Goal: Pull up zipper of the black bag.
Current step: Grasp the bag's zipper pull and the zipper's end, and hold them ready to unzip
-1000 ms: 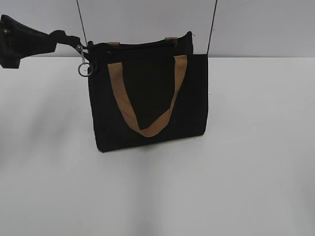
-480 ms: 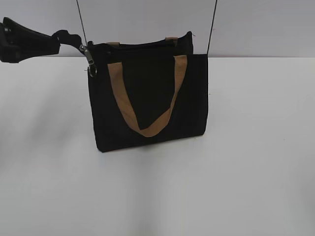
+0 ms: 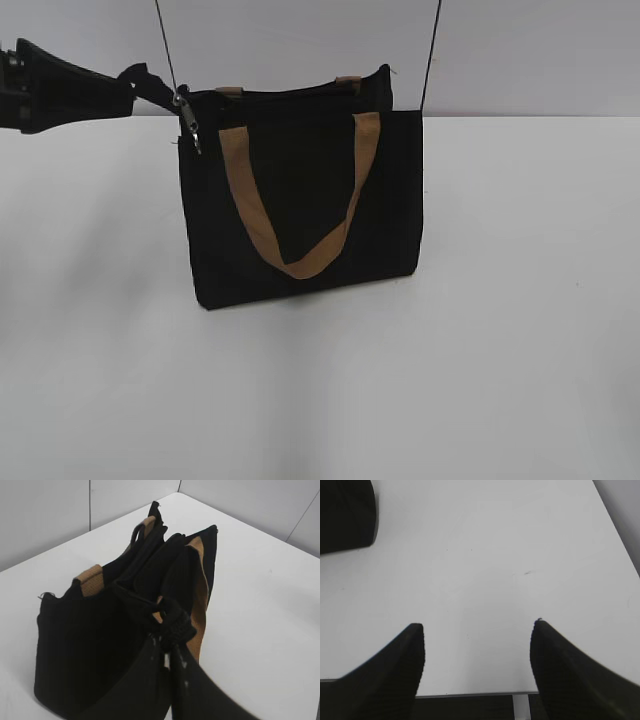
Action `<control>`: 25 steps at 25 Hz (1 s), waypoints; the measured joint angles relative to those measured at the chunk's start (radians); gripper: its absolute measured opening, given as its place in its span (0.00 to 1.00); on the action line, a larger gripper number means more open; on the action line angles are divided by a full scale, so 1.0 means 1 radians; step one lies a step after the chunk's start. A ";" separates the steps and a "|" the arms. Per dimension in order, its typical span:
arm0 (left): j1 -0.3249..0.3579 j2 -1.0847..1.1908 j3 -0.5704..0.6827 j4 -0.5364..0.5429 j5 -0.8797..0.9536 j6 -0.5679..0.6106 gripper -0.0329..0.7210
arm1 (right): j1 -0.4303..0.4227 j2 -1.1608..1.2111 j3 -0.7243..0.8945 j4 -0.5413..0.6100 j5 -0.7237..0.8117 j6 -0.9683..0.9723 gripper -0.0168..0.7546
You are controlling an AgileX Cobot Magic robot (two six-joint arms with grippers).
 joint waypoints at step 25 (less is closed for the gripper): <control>0.000 -0.087 0.000 -0.011 -0.031 -0.001 0.07 | 0.000 0.403 -0.063 0.447 -0.171 -0.485 0.67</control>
